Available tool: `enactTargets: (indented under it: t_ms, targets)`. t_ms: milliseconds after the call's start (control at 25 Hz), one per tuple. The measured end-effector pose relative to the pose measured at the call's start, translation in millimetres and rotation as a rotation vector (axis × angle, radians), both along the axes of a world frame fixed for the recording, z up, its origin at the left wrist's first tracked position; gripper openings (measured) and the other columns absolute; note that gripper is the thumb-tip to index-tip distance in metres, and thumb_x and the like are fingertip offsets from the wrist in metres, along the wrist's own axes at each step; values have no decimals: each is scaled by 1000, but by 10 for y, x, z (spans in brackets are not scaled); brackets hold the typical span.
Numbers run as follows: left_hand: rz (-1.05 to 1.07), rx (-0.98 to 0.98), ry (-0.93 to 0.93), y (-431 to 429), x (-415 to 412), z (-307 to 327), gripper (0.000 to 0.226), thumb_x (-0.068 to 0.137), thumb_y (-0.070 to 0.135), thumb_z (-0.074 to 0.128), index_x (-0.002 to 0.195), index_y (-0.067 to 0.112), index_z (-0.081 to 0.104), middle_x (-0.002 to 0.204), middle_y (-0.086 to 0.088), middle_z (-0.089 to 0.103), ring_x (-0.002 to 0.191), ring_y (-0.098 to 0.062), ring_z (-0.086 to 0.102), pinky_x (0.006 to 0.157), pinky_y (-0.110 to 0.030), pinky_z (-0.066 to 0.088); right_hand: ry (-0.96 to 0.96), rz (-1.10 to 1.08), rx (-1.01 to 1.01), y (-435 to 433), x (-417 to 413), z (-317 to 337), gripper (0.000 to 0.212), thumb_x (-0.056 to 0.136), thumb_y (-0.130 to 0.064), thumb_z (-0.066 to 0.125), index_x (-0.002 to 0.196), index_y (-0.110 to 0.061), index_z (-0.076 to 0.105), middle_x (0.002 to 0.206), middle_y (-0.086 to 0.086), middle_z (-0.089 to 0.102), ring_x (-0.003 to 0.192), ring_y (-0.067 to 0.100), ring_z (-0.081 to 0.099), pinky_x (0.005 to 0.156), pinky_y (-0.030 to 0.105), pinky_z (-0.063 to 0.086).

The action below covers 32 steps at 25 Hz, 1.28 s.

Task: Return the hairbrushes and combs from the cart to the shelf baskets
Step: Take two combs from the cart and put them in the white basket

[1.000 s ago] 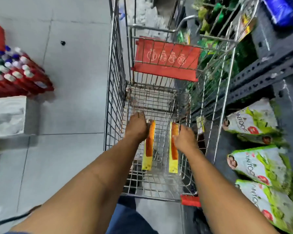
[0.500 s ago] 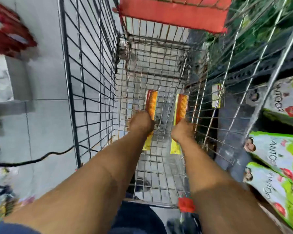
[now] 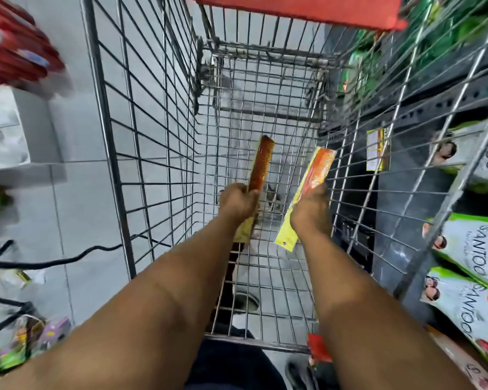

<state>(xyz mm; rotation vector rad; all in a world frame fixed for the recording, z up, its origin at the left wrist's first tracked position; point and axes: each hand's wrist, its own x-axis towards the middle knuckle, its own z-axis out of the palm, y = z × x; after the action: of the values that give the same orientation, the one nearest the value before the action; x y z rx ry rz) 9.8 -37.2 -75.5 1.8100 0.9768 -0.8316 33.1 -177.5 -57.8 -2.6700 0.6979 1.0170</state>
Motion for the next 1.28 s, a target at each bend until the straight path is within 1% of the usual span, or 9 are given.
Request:
enactTargets:
  t_ms: [120, 200, 320, 520, 680, 800, 960, 1160, 1280]
  targets:
    - [216, -146, -69, 89, -51, 94, 21, 81, 27, 57, 70, 10, 63, 66, -18, 60, 65, -32, 60, 64, -36, 47, -41, -137, 62, 15, 16, 121, 30, 99, -14, 34, 128, -9, 35, 110, 17, 63, 74, 27, 50, 47, 24, 28]
    - [311, -266, -76, 144, -42, 245, 13, 81, 11, 53, 71, 7, 60, 66, -13, 57, 63, -27, 56, 59, -35, 48, -78, -160, 126, 11, 14, 219, 24, 98, -15, 42, 119, -5, 47, 101, 13, 61, 72, 24, 45, 44, 22, 24]
    - [379, -358, -143, 189, -20, 489, 18, 83, -5, 48, 69, 4, 54, 61, -9, 54, 52, -21, 54, 47, -30, 48, -160, -220, 263, -12, -21, 337, 28, 96, -24, 48, 113, -6, 59, 111, 15, 65, 88, 29, 59, 61, 24, 41]
    - [409, -407, -279, 218, -147, 974, 21, 87, -3, 48, 69, 6, 54, 64, -9, 54, 59, -22, 52, 57, -35, 46, -248, -360, 475, -16, -121, 828, 33, 97, -28, 48, 109, 0, 61, 104, 20, 66, 101, 36, 62, 82, 39, 49]
    - [334, -473, -378, 230, -359, 1408, 17, 91, -1, 44, 80, 3, 56, 77, -10, 55, 65, -17, 54, 50, -25, 48, -399, -374, 598, -97, -359, 1397, 27, 96, -26, 49, 97, -3, 63, 81, 7, 57, 75, 19, 51, 52, 24, 38]
    - [306, -523, -438, 147, -496, 1807, 19, 94, 1, 44, 103, -8, 58, 85, -14, 55, 75, -22, 55, 51, -23, 54, -518, -413, 674, -199, -582, 1824, 18, 95, -20, 48, 90, -11, 62, 66, 1, 48, 59, 13, 40, 41, 15, 29]
    - [199, -582, -506, -94, -741, 2304, 19, 91, 0, 45, 97, -6, 63, 80, -14, 58, 75, -25, 55, 72, -40, 48, -738, -574, 779, -441, -1027, 2421, 20, 94, -18, 52, 92, -1, 63, 85, 3, 57, 84, 15, 51, 73, 25, 38]
    - [51, -696, -610, -598, -1024, 2995, 22, 91, -2, 48, 88, 5, 69, 70, -3, 68, 68, -15, 63, 67, -29, 51, -944, -706, 851, -912, -1738, 3196, 26, 96, -14, 49, 115, 0, 61, 107, 9, 65, 109, 23, 57, 87, 26, 43]
    - [-79, -784, -634, -1030, -1253, 3364, 31, 86, -4, 49, 67, 9, 70, 63, -7, 63, 61, -22, 55, 62, -32, 44, -1082, -810, 833, -1255, -2180, 3535, 18, 95, -12, 52, 85, -7, 66, 111, 16, 67, 112, 32, 59, 83, 30, 47]
